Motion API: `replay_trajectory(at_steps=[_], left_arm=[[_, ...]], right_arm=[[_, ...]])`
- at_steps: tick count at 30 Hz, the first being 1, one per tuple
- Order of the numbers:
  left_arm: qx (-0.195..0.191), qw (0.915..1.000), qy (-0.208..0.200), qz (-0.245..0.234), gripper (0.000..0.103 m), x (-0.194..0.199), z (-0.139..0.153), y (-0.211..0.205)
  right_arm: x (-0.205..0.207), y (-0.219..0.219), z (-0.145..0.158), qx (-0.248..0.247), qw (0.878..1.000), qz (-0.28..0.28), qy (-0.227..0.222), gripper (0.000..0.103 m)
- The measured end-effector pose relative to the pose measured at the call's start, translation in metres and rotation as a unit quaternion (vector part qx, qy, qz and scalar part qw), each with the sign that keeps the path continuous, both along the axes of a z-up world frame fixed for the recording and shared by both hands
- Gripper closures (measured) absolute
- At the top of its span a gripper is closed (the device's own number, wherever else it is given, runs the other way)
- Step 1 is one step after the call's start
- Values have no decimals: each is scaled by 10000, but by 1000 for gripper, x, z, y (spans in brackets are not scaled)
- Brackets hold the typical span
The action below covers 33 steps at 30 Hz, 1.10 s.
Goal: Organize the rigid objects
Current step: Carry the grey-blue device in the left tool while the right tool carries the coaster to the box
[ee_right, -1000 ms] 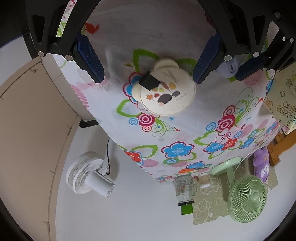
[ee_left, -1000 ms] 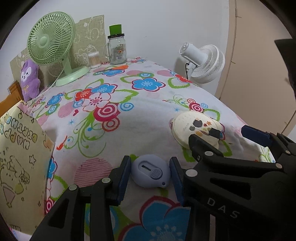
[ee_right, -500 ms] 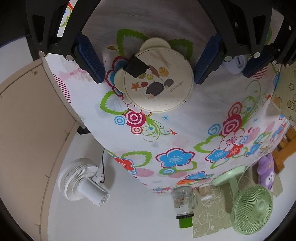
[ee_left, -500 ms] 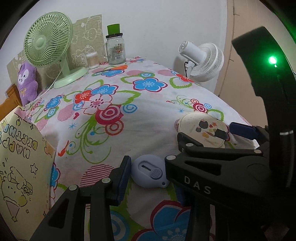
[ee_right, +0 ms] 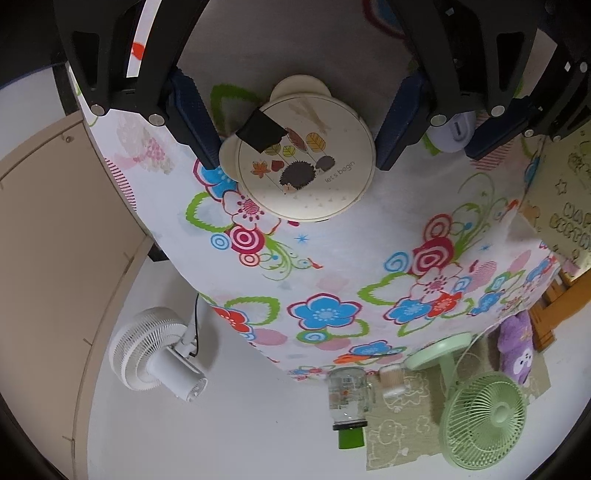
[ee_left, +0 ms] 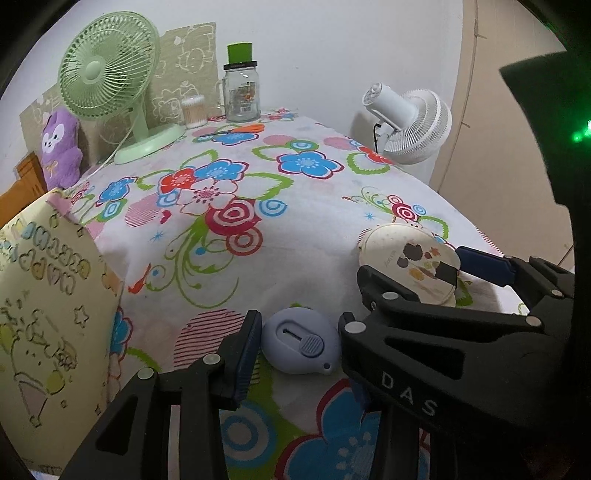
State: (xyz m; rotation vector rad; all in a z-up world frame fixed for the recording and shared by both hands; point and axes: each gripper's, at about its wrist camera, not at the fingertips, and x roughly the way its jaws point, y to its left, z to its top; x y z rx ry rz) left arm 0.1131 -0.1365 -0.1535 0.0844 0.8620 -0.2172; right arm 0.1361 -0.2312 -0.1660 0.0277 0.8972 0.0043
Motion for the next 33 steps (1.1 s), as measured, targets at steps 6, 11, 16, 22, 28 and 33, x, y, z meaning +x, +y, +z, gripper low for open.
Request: replay_trajectory(at_steps=[6, 11, 16, 22, 28, 33], left_arm=[[-34, 9999, -87, 39, 59, -9, 7, 7], [-57, 9998, -146, 87, 59, -18, 14, 14], [-58, 9997, -211, 105, 59, -28, 22, 19], [-32, 9994, -323, 143, 59, -38, 35, 27], [-8, 9990, -427, 138, 59, -48, 49, 34], [7, 9988, -473, 123, 59, -53, 59, 41]], right_arm=[[-13, 9, 11, -28, 9999, 36, -110, 18], [-26, 15, 23, -40, 9997, 56, -226, 18], [-39, 22, 35, -63, 9994, 97, -336, 18], [-53, 30, 51, -81, 9987, 146, -473, 18], [-68, 37, 68, -79, 9979, 136, -635, 18], [-78, 41, 79, -59, 9974, 117, -708, 18]])
